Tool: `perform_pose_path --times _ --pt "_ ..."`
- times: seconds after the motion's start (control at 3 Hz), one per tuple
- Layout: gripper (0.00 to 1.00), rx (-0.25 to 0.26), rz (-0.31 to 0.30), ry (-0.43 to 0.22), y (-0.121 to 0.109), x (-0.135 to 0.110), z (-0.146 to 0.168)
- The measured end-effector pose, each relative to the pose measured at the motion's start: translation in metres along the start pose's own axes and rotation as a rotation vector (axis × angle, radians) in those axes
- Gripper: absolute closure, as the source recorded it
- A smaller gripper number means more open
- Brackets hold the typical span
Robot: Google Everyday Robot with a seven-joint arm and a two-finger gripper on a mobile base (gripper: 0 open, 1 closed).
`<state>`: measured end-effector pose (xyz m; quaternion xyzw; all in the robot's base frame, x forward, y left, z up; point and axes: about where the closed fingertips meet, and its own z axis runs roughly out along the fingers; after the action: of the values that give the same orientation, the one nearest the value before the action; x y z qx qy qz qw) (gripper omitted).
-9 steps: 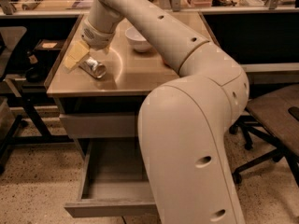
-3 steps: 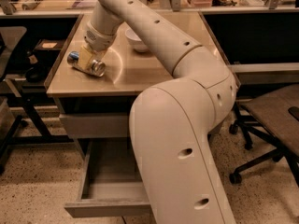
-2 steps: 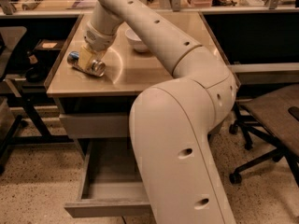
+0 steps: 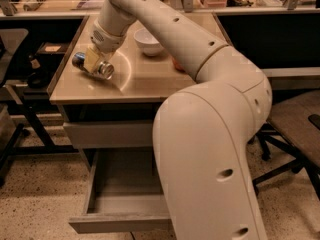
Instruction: Place redbull can into middle drawer
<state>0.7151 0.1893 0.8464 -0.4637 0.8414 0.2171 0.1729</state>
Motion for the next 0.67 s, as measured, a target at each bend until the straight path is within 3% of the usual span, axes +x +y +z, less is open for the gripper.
perform_pose_path --times 0.67 --pt "1.00 0.030 0.044 -0.073 0.034 0.037 -0.028"
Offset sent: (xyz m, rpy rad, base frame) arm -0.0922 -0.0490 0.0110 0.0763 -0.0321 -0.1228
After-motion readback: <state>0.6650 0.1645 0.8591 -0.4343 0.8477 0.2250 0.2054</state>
